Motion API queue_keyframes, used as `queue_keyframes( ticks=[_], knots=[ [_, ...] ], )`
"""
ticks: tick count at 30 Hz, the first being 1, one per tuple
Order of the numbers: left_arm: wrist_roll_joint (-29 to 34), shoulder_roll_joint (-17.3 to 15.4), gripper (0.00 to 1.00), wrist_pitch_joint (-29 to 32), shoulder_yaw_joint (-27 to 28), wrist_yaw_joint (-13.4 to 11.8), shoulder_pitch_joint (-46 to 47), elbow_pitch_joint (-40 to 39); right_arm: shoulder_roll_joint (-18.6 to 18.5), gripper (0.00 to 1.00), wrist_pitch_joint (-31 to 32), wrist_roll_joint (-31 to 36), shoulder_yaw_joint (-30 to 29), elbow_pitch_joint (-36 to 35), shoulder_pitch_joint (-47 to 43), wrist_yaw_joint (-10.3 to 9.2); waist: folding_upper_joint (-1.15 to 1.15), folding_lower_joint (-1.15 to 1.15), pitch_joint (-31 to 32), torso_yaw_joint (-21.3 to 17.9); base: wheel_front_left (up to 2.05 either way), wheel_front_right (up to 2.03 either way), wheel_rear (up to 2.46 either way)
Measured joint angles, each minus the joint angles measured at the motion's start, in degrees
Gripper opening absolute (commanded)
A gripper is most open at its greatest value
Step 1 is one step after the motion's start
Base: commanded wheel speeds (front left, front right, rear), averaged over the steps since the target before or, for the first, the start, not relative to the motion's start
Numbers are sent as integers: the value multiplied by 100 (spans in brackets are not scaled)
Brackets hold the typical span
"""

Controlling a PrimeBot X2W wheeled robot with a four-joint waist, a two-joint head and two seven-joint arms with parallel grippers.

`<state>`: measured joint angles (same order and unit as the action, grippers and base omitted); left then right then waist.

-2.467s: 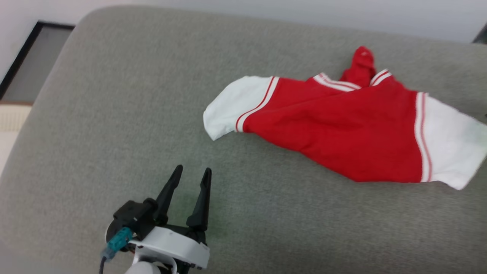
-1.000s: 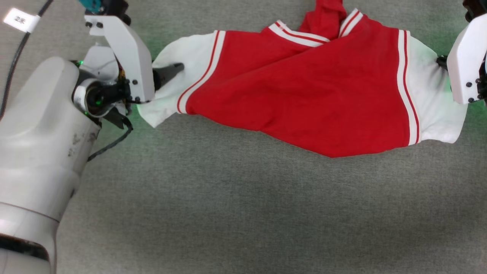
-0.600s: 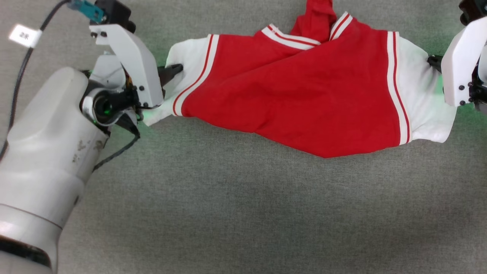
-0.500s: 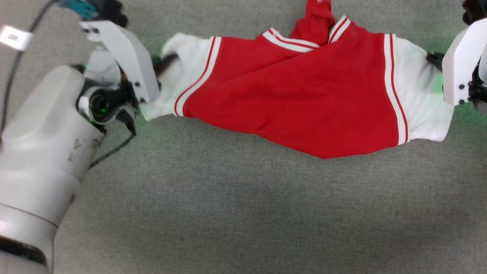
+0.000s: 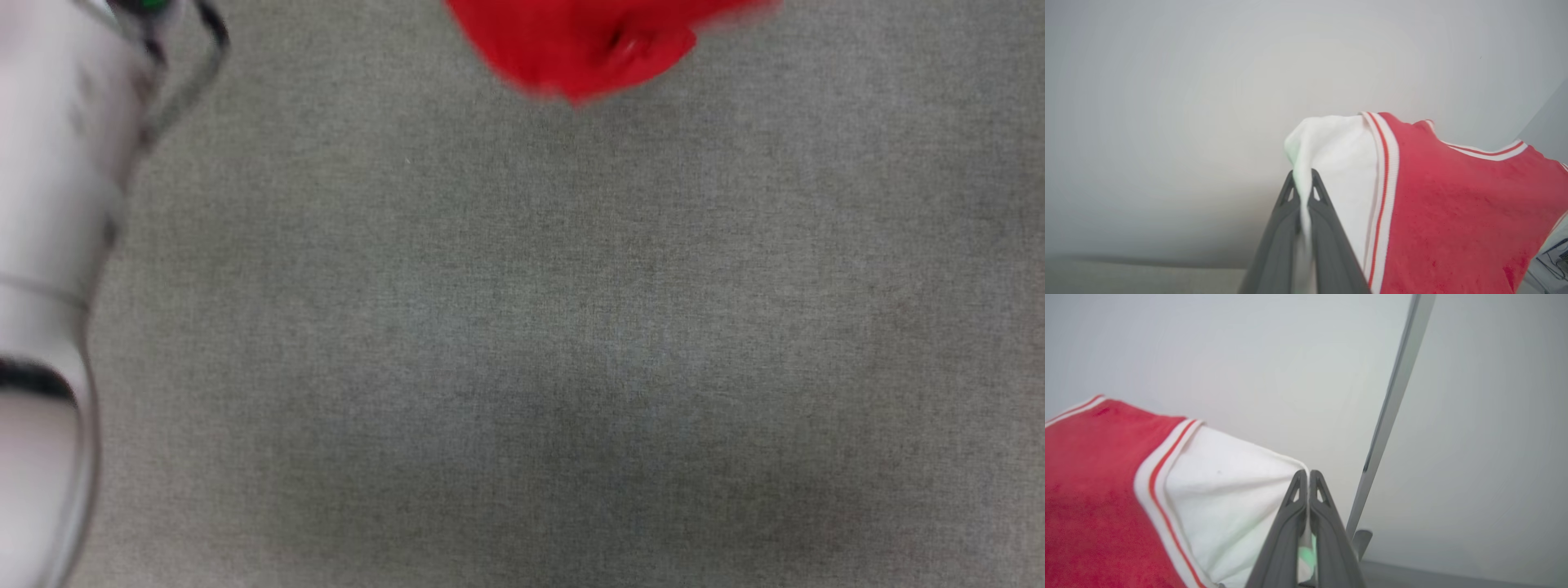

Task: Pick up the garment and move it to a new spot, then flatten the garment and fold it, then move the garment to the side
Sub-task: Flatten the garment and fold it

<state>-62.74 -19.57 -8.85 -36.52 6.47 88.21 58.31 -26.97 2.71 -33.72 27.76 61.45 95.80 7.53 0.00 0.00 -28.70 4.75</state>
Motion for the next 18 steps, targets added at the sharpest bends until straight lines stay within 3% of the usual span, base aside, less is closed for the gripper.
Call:
queue_keyframes(
  ticks=[3,8,14,18],
  knots=[
    [62,64,0,-457,226,-49,701,234,52,0,-664,311,-411,455,796,1,0,0,-85,-21,0,0,0],
    [24,169,0,-605,716,4,1510,356,225,0,-1318,622,-856,1003,1595,1,0,0,-151,-105,0,0,0],
    [221,209,0,-613,980,67,1298,386,372,0,-1423,782,-745,1126,1305,1,0,0,-39,-137,0,0,0],
    [-87,339,0,-396,924,86,604,263,403,0,-1351,615,-500,978,625,1,0,0,79,-130,0,0,0]
  ],
)
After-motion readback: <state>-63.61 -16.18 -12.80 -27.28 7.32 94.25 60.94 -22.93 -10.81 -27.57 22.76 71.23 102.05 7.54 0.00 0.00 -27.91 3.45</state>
